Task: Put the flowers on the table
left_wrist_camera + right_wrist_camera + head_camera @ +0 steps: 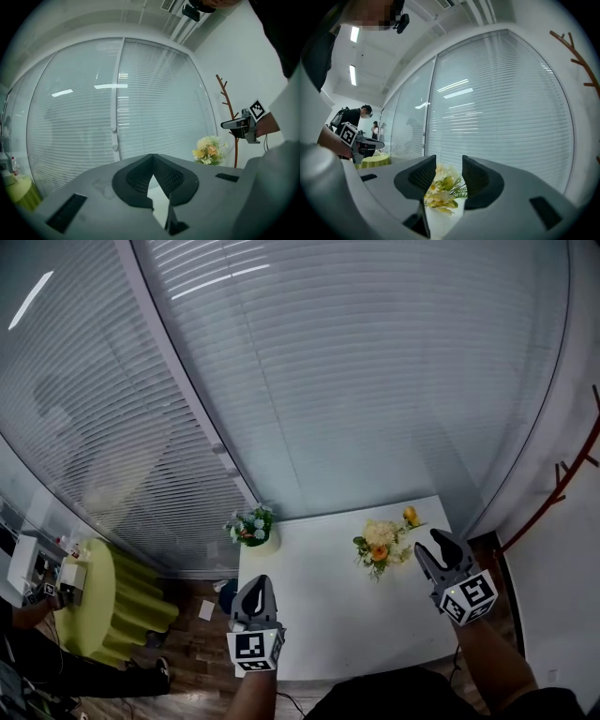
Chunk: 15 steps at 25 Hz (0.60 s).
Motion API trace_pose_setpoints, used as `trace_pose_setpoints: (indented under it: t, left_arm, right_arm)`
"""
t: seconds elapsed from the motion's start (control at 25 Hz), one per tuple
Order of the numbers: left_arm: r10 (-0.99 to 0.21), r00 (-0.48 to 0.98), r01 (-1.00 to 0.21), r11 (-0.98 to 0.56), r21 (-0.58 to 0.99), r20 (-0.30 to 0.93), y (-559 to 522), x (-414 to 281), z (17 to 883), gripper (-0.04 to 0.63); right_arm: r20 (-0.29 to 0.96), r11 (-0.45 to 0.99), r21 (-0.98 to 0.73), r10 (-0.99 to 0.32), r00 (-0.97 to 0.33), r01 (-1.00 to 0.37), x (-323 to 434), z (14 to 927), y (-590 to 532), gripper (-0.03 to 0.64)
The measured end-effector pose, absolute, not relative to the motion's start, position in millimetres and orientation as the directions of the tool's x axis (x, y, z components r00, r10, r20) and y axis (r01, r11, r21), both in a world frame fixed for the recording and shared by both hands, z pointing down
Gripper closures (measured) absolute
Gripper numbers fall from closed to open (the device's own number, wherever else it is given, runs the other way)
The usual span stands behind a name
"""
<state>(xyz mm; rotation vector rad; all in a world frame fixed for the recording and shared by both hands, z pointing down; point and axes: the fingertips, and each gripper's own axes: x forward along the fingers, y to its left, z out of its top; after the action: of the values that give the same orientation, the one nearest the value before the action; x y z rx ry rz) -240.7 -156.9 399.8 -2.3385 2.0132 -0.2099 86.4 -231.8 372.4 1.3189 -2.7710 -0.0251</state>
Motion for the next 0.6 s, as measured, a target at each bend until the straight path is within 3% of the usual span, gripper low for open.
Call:
trace_pose_setpoints:
  t: [0.2, 0.6]
  left_arm:
    - [-0.988, 0.140, -0.981, -0.147, -0.128, 0.065, -156.3, -239.7, 396.8, 0.591]
    - [-0.989, 0.133, -0.982, -0.140, -0.128, 0.066, -153.8, -237.3, 399.5, 0.591]
  right_arm:
    - [0.063, 0.628, 0.043, -0.778, -0.626, -0.777, 87.2, 371.0, -232.5, 0.508]
    - [0.058, 0.624, 0.072, -0.782, -0.621, -0.778, 90.3, 369.3, -230.9, 0.595]
